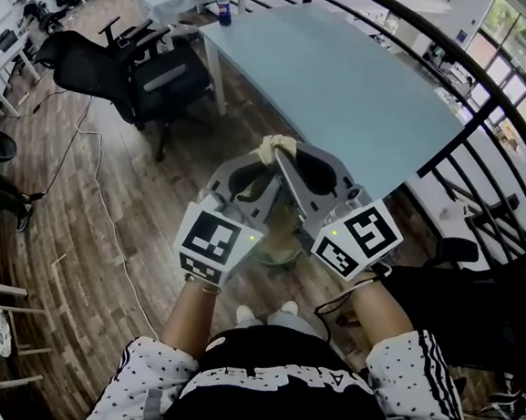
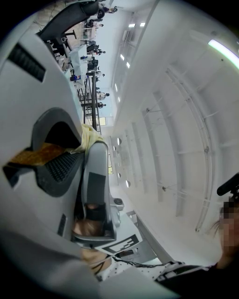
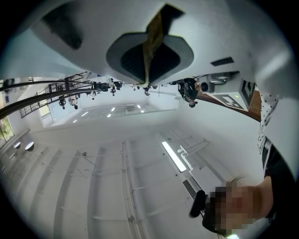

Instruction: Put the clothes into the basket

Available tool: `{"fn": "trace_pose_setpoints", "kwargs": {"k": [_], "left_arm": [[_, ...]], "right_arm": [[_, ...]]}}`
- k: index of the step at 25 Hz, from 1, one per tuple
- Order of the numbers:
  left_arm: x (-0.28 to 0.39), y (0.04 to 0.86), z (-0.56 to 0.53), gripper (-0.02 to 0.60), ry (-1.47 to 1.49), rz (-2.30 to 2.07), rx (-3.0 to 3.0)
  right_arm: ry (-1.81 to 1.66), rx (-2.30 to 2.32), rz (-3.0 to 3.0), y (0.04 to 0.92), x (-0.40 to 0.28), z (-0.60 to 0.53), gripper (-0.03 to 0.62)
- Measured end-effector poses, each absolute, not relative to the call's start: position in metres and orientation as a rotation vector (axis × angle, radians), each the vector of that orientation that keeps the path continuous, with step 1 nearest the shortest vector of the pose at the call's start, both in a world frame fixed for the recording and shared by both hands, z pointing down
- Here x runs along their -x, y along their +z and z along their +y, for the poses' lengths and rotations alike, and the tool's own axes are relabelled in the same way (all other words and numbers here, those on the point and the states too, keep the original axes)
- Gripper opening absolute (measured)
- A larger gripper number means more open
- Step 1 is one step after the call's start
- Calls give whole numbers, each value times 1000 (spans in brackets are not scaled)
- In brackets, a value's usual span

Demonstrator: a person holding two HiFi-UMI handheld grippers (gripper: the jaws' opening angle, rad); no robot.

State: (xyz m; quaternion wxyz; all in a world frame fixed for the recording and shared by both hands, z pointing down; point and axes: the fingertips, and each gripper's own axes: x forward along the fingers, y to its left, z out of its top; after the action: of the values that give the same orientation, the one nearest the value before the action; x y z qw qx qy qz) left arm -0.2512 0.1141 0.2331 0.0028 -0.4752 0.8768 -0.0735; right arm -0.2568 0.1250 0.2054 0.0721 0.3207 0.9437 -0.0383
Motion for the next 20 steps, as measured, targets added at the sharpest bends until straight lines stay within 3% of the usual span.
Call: {"fn": "trace_pose_setpoints", "kwargs": {"k": [20], "left_arm": [[273,237,100,37,-256,2824,1373]], "right_arm": [[-149,-1072,2787,209,277,110,34]]}}
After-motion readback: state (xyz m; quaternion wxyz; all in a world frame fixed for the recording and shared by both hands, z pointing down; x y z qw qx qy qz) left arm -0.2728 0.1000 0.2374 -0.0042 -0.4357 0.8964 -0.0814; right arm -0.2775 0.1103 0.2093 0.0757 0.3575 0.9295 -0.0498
